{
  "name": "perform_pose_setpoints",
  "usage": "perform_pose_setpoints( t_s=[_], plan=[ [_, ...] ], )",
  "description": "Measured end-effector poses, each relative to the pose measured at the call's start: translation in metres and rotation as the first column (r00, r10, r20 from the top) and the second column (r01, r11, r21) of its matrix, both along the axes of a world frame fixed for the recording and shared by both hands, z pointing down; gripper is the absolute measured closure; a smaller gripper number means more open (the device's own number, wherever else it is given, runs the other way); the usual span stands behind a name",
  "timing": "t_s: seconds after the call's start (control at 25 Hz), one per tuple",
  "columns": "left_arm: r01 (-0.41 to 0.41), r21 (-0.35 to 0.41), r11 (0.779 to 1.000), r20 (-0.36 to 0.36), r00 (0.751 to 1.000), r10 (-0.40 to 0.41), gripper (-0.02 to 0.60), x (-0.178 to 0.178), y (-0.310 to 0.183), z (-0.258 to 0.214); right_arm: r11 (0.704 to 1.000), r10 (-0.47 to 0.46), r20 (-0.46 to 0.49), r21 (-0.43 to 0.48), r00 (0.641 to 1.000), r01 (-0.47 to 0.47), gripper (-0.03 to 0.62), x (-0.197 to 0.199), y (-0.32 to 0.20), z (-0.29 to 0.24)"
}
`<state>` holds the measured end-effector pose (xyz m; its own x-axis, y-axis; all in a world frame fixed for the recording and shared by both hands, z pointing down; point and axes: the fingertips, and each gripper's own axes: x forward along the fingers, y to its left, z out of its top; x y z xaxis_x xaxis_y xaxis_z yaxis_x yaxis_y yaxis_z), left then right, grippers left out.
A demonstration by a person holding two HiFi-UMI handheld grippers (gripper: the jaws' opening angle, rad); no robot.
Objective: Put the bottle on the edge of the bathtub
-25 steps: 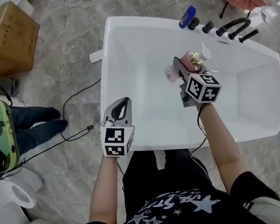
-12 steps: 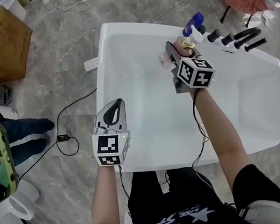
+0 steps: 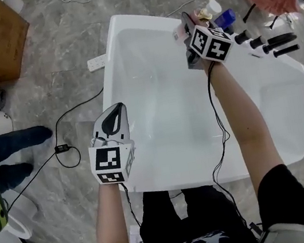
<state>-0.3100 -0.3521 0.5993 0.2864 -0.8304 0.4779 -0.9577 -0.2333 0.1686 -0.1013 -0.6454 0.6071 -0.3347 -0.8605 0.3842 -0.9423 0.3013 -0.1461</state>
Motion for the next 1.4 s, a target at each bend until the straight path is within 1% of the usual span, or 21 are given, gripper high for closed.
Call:
perform_pose_setpoints(
  t_s=[0.12,0.24,0.36,0.48,0.64,0.88,1.12,1.16,1.28,1.4],
  plan=[
    [0.001,0.004,1.000,0.003,1.000,-0.002,0.566,-0.005,0.000,0.002,1.000,0.014,-0.024,-0.009,1.000,-0.014,0.372,-0.003,-0.020,0.007],
    [0.010,-0.009,1.000,-0.004,1.000,-0.010,0.566,-0.007,0.004,0.008,1.000,0.011,-0.047,-0.011,0.999,-0.012,0.373,-0.008,-0.034,0.010],
    [0.021,-0.028,0.999,-0.020,1.000,-0.021,0.566,-0.008,0.010,0.017,0.999,0.042,-0.041,-0.014,0.998,-0.042,0.375,-0.010,-0.047,0.013],
    [0.019,-0.038,0.999,-0.025,0.999,-0.020,0.566,-0.006,0.014,0.023,0.998,0.059,-0.055,0.001,0.997,-0.059,0.376,-0.012,-0.056,0.013],
    [0.012,-0.049,0.999,-0.032,0.999,-0.014,0.566,-0.005,0.017,0.030,0.998,0.056,-0.073,0.010,0.996,-0.056,0.376,-0.022,-0.064,0.015],
    [0.017,-0.055,0.998,-0.049,0.999,-0.019,0.566,-0.002,0.019,0.035,0.997,0.076,-0.067,0.019,0.995,-0.075,0.372,-0.025,-0.074,0.014],
    [0.013,-0.061,0.998,-0.056,0.998,-0.016,0.566,0.000,0.021,0.036,0.999,0.051,-0.058,-0.003,0.997,-0.051,0.367,-0.032,-0.072,0.018],
    [0.012,-0.061,0.998,-0.058,0.998,-0.015,0.566,0.001,0.022,0.036,0.999,0.044,-0.058,-0.008,0.997,-0.045,0.363,-0.032,-0.072,0.018],
    [0.013,-0.062,0.998,-0.058,0.998,-0.017,0.566,0.004,0.023,0.036,0.999,0.026,-0.064,-0.024,0.998,-0.028,0.321,-0.029,-0.068,0.020],
    [0.014,-0.060,0.998,-0.060,0.998,-0.018,0.566,0.005,0.024,0.032,0.999,0.020,-0.075,-0.035,0.997,-0.023,0.303,-0.023,-0.059,0.020]
  ],
)
